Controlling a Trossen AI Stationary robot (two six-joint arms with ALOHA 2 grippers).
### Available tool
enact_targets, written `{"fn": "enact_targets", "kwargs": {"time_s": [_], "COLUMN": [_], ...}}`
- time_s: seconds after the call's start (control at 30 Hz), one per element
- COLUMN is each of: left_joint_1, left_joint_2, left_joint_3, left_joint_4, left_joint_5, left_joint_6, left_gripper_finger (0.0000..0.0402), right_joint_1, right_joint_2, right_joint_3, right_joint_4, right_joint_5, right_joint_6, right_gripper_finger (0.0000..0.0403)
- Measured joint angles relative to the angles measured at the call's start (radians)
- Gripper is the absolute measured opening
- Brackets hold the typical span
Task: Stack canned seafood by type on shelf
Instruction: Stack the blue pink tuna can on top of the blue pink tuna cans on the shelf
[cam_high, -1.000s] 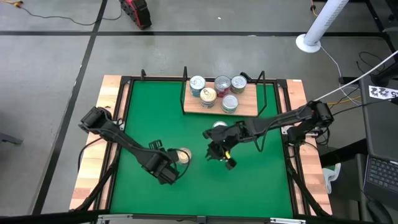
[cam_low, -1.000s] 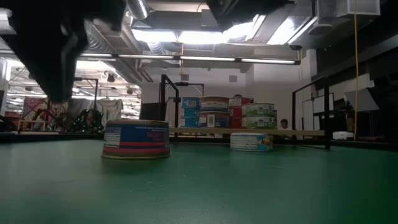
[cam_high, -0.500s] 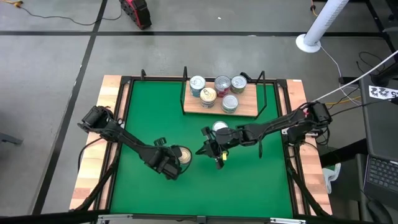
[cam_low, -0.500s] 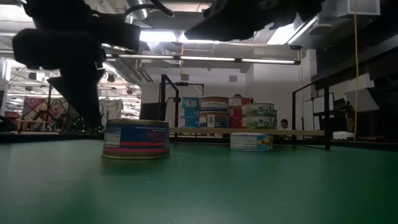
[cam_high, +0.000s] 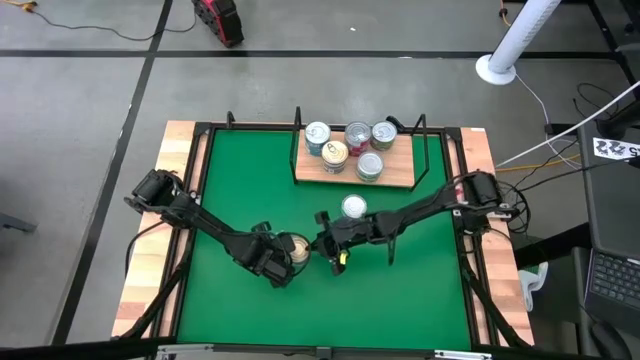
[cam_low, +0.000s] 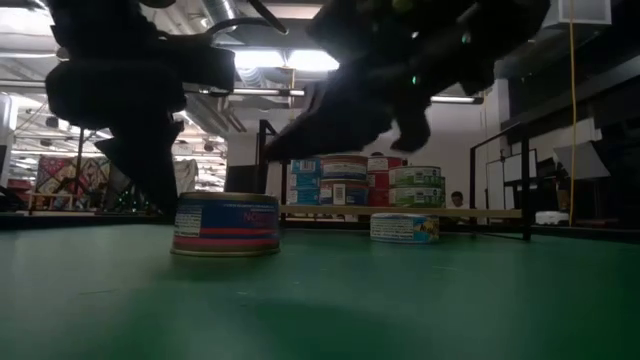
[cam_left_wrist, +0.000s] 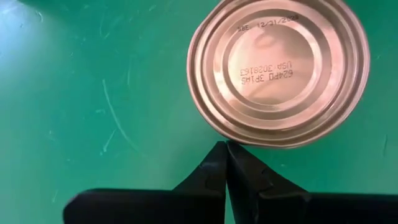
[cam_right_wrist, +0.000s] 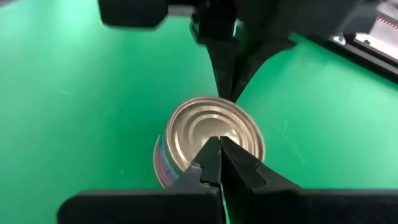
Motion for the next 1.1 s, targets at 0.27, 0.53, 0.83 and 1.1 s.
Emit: {"fn": "enact_targets", "kwargs": {"time_s": [0.27,0.53,0.83,1.1], "left_joint_1": [0.002,0.002,0.002,0.002], "left_joint_2": [0.0,0.0,0.0,0.0], "left_joint_3": [0.0,0.0,0.018,0.074], "left_joint_4": [0.029,0.038,0.036,0.032], "left_joint_5": [0.0,0.0,-0.001,0.008], "left_joint_6": [0.004,0.012,0.024,0.074], "left_gripper_finger": [0.0004,0.0003,0.0001,0.0001], "right_joint_1": [0.0,0.0,0.0,0.0], "right_joint_2": [0.057,0.056,0.054,0.055], "right_joint_3": [0.001,0.004,0.005,0.003], "right_joint_4": [-0.016,-0.055,-0.121,-0.155], "right_joint_5": [0.076,0.077,0.104,0.11], "right_joint_6": [0.026,0.052,0.052,0.061], "right_gripper_finger": [0.0005,0.0005,0.0005,0.0005]}}
